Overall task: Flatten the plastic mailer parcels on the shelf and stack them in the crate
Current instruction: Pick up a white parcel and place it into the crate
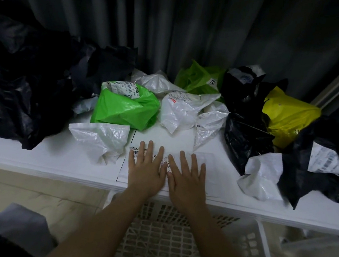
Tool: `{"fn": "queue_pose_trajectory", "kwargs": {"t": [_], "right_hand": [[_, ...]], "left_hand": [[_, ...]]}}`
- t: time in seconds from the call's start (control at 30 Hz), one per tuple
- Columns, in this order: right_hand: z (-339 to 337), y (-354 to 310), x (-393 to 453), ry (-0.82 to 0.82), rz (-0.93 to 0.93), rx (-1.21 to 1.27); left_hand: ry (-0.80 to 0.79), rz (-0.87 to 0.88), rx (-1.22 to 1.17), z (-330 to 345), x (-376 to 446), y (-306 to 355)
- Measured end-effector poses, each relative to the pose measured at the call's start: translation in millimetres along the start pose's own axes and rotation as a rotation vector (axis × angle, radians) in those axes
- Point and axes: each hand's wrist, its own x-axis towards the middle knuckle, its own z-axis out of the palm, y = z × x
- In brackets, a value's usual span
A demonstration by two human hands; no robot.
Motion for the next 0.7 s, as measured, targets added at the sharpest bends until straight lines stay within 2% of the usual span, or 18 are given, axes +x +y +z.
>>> {"fn": "queue_pose_trajectory", "kwargs": {"t": [0.23,0.5,0.63,0.7], "right_hand": [[3.7,0.1,0.8,-0.029,0.034,0.014],[-10.8,1.0,4.6,-0.189,0.000,0.032],[-26.7,6.8,10.4,-0.281,-0.009,0.179],[-36.4,13.7,10.0,-0.222,0.033,0.371]], "left_hand": [[-0.043,-0.009,0.023,0.5,0.7,0.6],[-0.177,0.044,-0.018,-9.9,2.8,-4.6],[-0.229,0.054,-0.021,-15.0,4.2,-5.3],[-0.231,0.048,-0.016,-15.4,3.5,-4.1]]}}
